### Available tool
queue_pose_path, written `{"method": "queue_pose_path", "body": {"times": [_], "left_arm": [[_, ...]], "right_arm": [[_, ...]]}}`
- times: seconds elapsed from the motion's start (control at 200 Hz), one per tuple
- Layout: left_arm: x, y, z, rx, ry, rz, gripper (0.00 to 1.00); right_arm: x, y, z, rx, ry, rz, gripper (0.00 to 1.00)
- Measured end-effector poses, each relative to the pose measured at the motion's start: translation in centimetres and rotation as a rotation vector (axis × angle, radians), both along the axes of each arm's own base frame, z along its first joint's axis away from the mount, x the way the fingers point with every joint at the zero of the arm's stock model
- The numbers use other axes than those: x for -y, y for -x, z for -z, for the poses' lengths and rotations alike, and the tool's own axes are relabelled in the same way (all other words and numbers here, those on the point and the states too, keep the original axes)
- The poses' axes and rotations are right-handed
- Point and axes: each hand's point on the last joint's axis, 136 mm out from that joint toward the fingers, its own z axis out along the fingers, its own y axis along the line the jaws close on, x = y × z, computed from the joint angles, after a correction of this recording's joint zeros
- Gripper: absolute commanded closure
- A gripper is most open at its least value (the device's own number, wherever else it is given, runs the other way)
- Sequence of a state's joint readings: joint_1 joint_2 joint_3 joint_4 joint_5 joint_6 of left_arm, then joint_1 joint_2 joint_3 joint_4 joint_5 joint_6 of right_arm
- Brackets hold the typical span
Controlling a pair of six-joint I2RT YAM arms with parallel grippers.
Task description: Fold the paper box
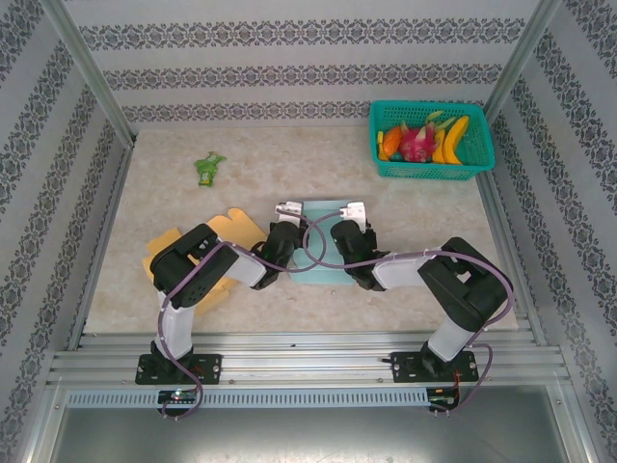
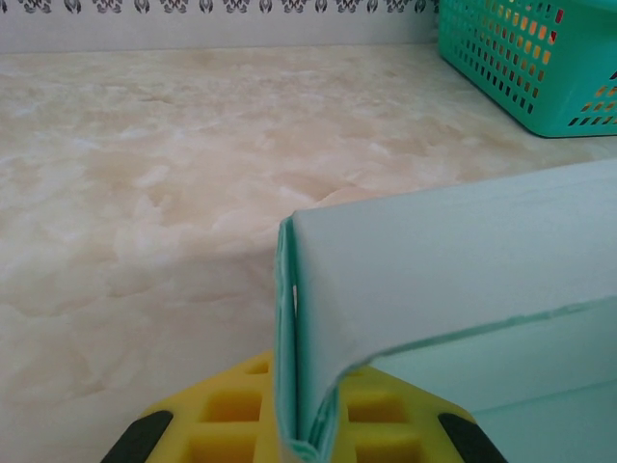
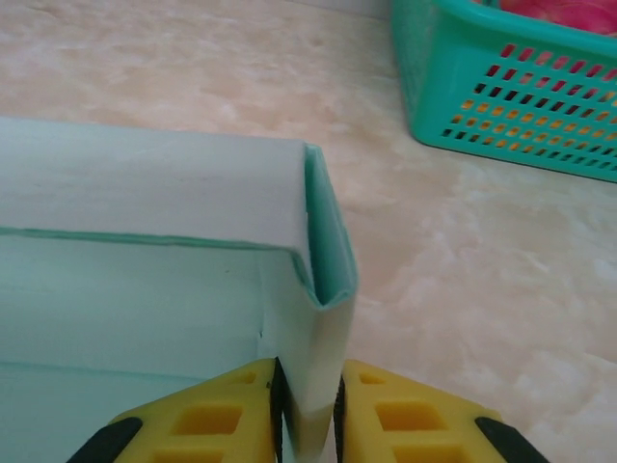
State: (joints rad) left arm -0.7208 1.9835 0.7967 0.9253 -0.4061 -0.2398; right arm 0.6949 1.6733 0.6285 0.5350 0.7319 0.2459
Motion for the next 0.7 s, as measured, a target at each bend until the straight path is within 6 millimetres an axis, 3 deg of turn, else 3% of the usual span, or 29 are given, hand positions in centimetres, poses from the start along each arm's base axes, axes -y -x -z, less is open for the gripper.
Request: {"method": "queue_pose_path", "body": {"times": [0.255, 0.455, 0.699], "left_arm": [[0.7, 0.1, 0.0, -0.002, -0.026, -0.02, 1.0], [0.2, -0.1, 0.1, -0.005, -0.045, -0.05, 1.0], [-0.7, -0.3, 0.1, -0.001, -0.067, -0.09, 1.0]], "right_arm": [[1.1, -0.3, 0.5, -0.028, -0.053, 0.041, 0.76], [0.5, -1.7, 1.4, -0.092, -0.254, -0.086, 0.69], [-0.8, -1.9, 2.2, -0.119, -0.285, -0.151, 0.66]]}}
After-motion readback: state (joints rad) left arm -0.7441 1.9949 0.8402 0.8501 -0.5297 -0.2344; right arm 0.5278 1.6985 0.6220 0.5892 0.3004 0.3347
